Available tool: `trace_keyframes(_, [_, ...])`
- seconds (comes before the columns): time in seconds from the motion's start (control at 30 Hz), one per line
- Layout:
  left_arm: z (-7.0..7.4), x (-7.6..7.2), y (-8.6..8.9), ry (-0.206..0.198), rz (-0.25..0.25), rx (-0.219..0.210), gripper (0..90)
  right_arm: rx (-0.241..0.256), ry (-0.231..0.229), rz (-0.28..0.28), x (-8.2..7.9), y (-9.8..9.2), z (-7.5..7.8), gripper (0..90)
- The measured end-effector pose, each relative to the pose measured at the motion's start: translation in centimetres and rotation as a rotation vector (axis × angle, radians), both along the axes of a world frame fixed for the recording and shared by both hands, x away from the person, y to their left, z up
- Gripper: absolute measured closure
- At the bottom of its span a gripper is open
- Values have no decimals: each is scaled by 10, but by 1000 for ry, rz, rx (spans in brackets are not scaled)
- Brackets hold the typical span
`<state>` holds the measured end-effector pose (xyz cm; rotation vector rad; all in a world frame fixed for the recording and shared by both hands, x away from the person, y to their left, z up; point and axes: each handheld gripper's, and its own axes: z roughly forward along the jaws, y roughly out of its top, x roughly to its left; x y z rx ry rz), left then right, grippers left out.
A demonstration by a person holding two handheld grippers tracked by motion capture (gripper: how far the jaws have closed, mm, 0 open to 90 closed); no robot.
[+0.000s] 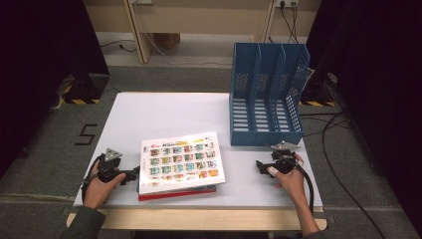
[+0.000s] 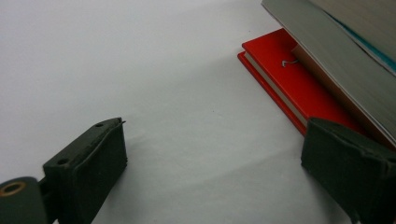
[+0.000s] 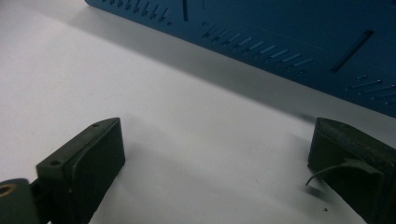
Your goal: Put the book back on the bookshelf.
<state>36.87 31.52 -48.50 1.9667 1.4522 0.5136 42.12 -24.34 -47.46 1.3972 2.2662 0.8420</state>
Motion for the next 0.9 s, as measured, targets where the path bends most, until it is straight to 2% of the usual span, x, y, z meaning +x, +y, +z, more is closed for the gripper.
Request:
trace_keyframes(0.47, [0,0,0,0,-1,-1,59,-5,7,-25,0,1,0,18])
trace_keyframes(0.57, [0,0,0,1,-1,-3,60,3,7,-23,0,1,1,38])
trace_keyframes(0.6, [0,0,0,0,0,-3,60,6,-1,-10,0,0,1,69])
trace_keyframes(0.63, [0,0,1,1,1,-9,62,15,-10,-9,-1,0,3,185])
trace_keyframes(0.67, [0,0,1,1,1,-9,66,26,-18,-10,-1,0,4,220])
trace_keyframes(0.7, [0,0,1,1,3,-12,66,26,-18,-10,-1,0,4,220])
trace_keyframes(0.73, [1,0,2,-2,6,-15,81,71,-20,-5,-2,0,6,126])
trace_keyframes(0.77, [1,0,3,-5,8,-14,81,71,-20,-5,-2,0,6,126])
trace_keyframes(0.83, [2,-1,5,-11,22,-26,124,104,-35,18,-5,0,10,199])
trace_keyframes(0.9, [3,-3,8,-11,40,-57,149,130,-49,42,-7,2,13,147])
